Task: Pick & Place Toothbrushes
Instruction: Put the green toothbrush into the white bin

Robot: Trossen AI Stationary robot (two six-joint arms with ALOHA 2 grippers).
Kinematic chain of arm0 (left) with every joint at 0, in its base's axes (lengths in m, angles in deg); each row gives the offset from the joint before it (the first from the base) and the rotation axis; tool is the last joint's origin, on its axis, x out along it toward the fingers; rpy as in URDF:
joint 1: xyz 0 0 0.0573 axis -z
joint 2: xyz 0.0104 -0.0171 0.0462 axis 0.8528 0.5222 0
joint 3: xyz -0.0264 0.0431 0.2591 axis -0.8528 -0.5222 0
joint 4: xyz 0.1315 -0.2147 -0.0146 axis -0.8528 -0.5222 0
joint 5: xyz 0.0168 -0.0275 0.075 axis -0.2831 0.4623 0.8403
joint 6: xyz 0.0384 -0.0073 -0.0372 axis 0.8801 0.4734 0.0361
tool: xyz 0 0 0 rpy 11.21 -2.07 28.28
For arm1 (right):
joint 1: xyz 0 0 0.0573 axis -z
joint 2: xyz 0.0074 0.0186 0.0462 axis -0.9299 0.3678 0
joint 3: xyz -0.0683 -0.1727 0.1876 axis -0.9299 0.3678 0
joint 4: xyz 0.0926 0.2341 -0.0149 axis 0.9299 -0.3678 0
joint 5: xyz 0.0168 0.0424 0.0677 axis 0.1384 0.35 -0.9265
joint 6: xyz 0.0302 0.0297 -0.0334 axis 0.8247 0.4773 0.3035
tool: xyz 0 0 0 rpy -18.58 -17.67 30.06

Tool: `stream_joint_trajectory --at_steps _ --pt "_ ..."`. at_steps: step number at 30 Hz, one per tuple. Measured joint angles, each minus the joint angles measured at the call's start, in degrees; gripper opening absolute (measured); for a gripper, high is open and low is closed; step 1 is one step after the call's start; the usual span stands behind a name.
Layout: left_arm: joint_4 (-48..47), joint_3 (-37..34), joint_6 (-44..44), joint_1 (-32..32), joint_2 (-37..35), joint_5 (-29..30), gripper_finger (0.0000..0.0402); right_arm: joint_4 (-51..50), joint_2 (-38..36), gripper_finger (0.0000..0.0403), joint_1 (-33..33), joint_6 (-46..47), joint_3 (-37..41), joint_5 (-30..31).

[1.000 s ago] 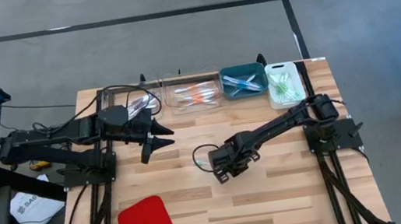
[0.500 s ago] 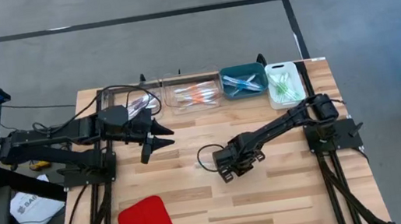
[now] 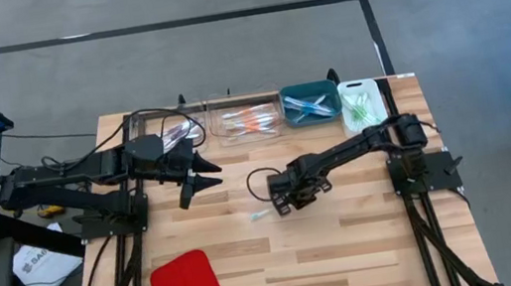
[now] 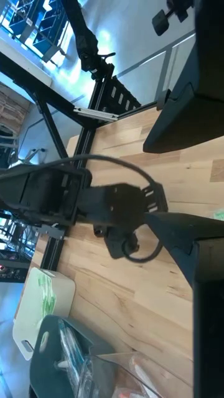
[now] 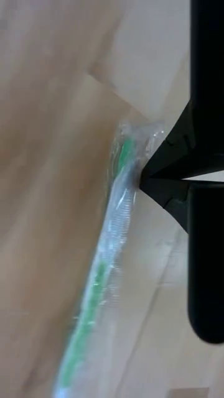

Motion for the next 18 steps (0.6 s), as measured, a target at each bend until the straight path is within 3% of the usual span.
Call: stream_joint_trajectory --at_steps 18 --pt "-0.3 0.0 0.0 0.0 0.0 0.0 0.0158 4.9 0.0 0.0 7.1 -2.9 0.0 5.2"
